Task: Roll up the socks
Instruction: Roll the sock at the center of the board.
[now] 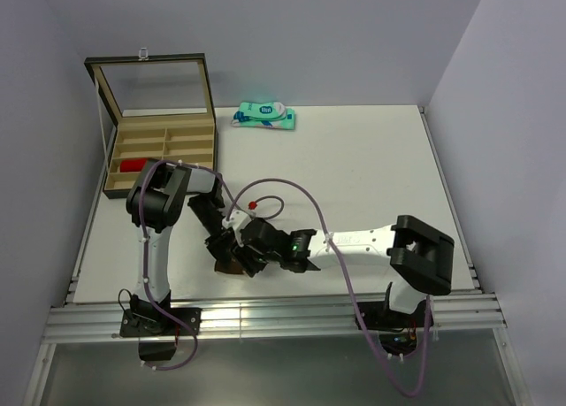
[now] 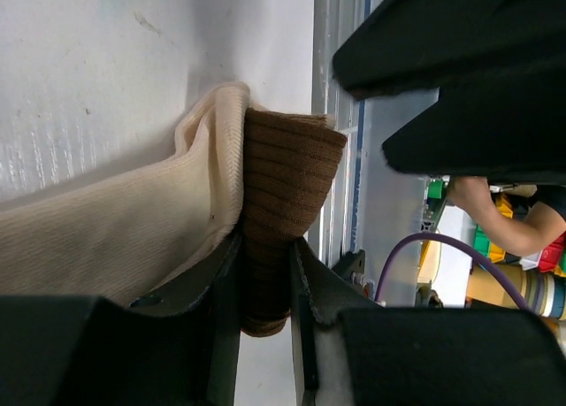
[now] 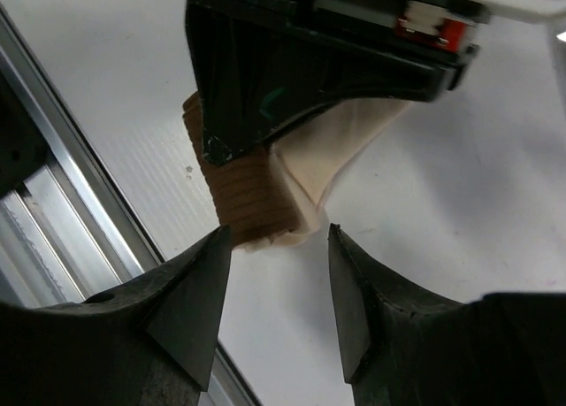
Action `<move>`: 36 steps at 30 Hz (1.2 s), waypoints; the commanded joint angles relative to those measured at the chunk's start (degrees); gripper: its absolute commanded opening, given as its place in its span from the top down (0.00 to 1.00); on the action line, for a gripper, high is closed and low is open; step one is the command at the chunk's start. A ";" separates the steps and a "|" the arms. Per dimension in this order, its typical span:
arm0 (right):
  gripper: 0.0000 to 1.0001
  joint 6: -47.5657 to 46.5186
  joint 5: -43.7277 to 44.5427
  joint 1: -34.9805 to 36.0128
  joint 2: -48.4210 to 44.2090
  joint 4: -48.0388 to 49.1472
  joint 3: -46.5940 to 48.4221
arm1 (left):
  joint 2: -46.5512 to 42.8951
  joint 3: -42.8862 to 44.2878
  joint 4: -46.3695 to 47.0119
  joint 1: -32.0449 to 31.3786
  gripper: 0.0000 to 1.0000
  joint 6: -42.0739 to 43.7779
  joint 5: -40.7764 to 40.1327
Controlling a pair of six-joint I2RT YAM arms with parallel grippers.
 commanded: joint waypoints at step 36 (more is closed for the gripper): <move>1.00 1.51 0.69 3.28 6.43 1.43 -2.54 | -6.62 8.77 10.85 0.92 0.77 -11.10 1.62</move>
